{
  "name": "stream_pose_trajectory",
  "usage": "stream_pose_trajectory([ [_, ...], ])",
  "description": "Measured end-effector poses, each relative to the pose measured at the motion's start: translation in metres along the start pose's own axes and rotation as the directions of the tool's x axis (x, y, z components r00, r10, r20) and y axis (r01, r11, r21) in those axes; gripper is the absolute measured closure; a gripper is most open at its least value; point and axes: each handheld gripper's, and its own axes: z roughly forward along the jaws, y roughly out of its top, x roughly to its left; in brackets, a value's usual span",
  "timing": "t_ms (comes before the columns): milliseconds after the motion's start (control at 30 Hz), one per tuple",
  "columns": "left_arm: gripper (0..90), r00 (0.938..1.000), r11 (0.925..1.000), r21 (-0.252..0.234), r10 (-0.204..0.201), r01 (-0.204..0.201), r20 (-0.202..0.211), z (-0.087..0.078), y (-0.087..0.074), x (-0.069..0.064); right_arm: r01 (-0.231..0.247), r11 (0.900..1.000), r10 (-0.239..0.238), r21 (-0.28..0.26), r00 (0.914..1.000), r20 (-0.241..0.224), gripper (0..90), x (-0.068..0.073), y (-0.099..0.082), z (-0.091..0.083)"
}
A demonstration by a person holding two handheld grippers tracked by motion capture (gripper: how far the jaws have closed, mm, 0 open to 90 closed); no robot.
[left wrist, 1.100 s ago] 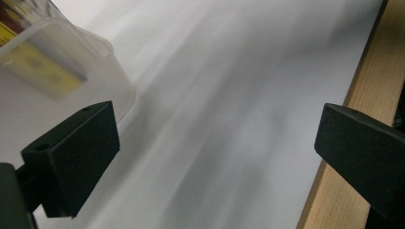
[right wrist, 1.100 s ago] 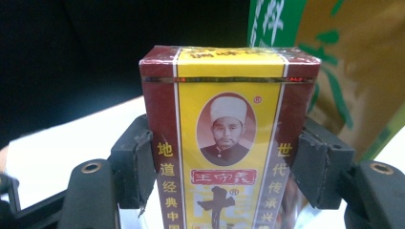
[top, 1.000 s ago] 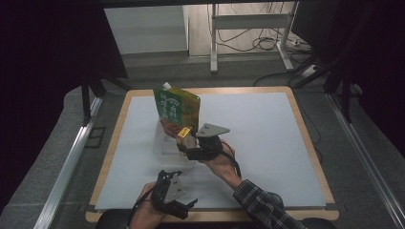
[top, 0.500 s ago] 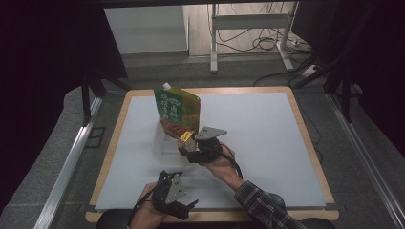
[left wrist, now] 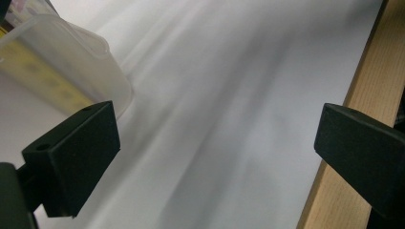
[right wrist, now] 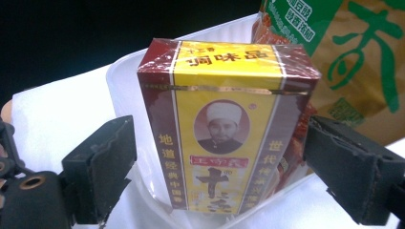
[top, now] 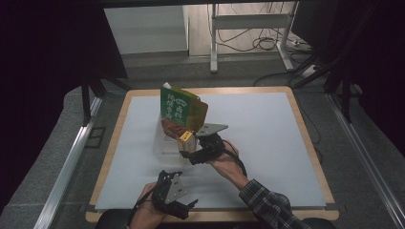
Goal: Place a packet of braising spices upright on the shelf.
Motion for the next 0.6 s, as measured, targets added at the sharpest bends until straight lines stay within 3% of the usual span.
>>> stream_pose_trajectory([
  [600, 1.4, 1.0, 1.0, -0.006, -0.006, 0.006, -0.006, 0.0, 0.0, 0.001, 0.023, 0.9992, -0.023, 0.033, 0.9997, -0.011, 7.6, -0.002, 0.0, -0.021],
])
